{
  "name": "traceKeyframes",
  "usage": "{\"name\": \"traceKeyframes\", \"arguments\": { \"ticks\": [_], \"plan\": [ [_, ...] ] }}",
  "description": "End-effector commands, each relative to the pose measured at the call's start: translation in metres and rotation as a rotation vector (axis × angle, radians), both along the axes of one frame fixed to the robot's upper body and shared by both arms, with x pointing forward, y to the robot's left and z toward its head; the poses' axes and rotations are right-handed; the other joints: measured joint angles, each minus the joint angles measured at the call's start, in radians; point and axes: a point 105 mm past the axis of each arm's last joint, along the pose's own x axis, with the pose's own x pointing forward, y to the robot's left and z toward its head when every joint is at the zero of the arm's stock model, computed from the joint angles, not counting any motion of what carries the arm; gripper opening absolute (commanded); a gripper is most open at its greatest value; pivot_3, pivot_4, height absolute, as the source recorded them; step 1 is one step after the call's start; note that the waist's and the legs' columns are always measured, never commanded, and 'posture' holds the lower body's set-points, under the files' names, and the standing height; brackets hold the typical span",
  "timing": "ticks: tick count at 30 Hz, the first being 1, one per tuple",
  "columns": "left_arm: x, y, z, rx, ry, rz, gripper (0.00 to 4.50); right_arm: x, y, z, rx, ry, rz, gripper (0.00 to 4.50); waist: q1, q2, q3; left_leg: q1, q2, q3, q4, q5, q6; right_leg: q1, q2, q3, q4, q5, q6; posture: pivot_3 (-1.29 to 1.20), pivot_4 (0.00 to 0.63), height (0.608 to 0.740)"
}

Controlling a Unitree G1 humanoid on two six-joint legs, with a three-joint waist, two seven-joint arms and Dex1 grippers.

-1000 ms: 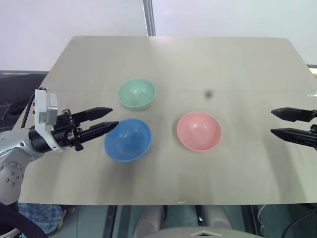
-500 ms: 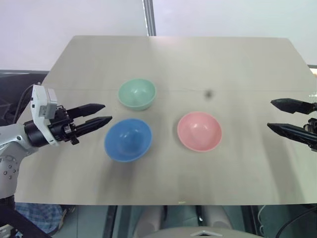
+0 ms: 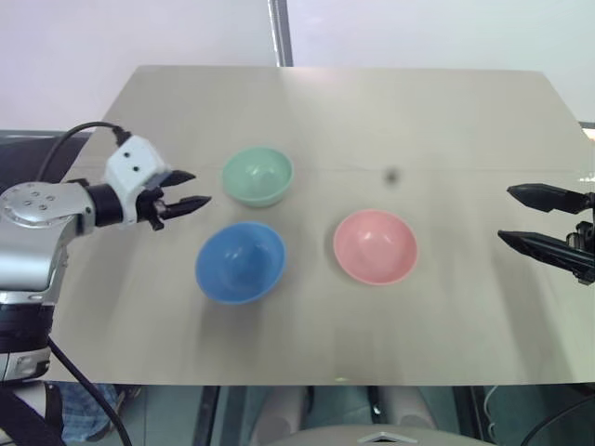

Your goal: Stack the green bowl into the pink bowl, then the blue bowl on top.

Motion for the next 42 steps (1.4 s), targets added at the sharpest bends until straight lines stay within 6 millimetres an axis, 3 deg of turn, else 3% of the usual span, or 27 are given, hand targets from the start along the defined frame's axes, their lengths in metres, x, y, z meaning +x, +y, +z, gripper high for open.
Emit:
{"name": "traceKeyframes", "arguments": {
  "ticks": [1,13,20,25,26,28,36,42],
  "plan": [
    [0.010,0.003,0.002,0.130,-0.040,-0.058,2.54,-0.002,0.001,0.009,-0.017,-0.052,0.003,4.38,-0.001,0.000,0.000,0.000,-0.001,0.000,0.000,0.000,0.000,0.000,0.000,0.000,0.000,0.000,0.000,0.00,0.150,0.740],
    [0.036,-0.020,-0.023,0.227,0.044,-0.229,2.54,-0.003,-0.001,0.011,-0.028,-0.067,-0.026,4.38,-0.007,0.000,0.000,-0.001,-0.004,-0.001,0.004,0.000,0.000,0.000,0.000,-0.001,0.004,0.000,0.000,0.00,0.150,0.740],
    [0.040,-0.031,-0.035,0.209,0.119,-0.280,2.54,-0.002,-0.002,0.011,-0.029,-0.072,-0.037,4.38,-0.013,-0.001,0.000,0.000,-0.004,-0.002,0.007,0.000,0.000,0.000,0.000,-0.001,0.009,0.000,0.000,0.00,0.150,0.740],
    [0.039,-0.034,-0.036,0.221,0.119,-0.303,1.10,-0.002,-0.003,0.010,-0.029,-0.073,-0.043,4.50,-0.026,-0.001,0.000,0.000,-0.004,-0.002,0.008,0.000,0.000,0.000,0.000,-0.001,0.011,0.000,0.000,0.00,0.150,0.740],
    [0.040,-0.034,-0.036,0.222,0.113,-0.306,0.47,-0.002,-0.003,0.010,-0.028,-0.073,-0.045,4.50,-0.027,-0.001,0.000,0.000,-0.004,-0.002,0.009,0.000,0.000,0.000,0.000,-0.001,0.012,0.000,0.000,0.00,0.150,0.740],
    [0.041,-0.036,-0.033,0.225,0.081,-0.311,0.03,-0.002,-0.003,0.009,-0.026,-0.073,-0.046,4.50,-0.028,-0.001,0.000,0.000,-0.004,-0.002,0.010,0.000,0.000,0.000,0.000,0.000,0.012,0.000,0.000,0.00,0.150,0.740],
    [0.038,-0.036,-0.033,0.308,0.052,-0.367,0.03,-0.001,-0.002,0.008,-0.019,-0.076,-0.047,4.50,-0.027,-0.001,0.000,0.000,-0.005,-0.002,0.014,0.000,0.001,0.000,0.000,0.000,0.015,0.000,0.000,0.00,0.150,0.740],
    [0.033,-0.063,-0.001,0.341,-0.082,-0.551,0.03,0.001,-0.002,0.008,-0.019,-0.078,-0.043,4.50,-0.024,-0.001,0.000,-0.002,-0.005,-0.004,0.016,0.000,0.001,0.001,0.000,-0.003,0.015,0.000,0.000,0.00,0.150,0.740]
  ]
}}
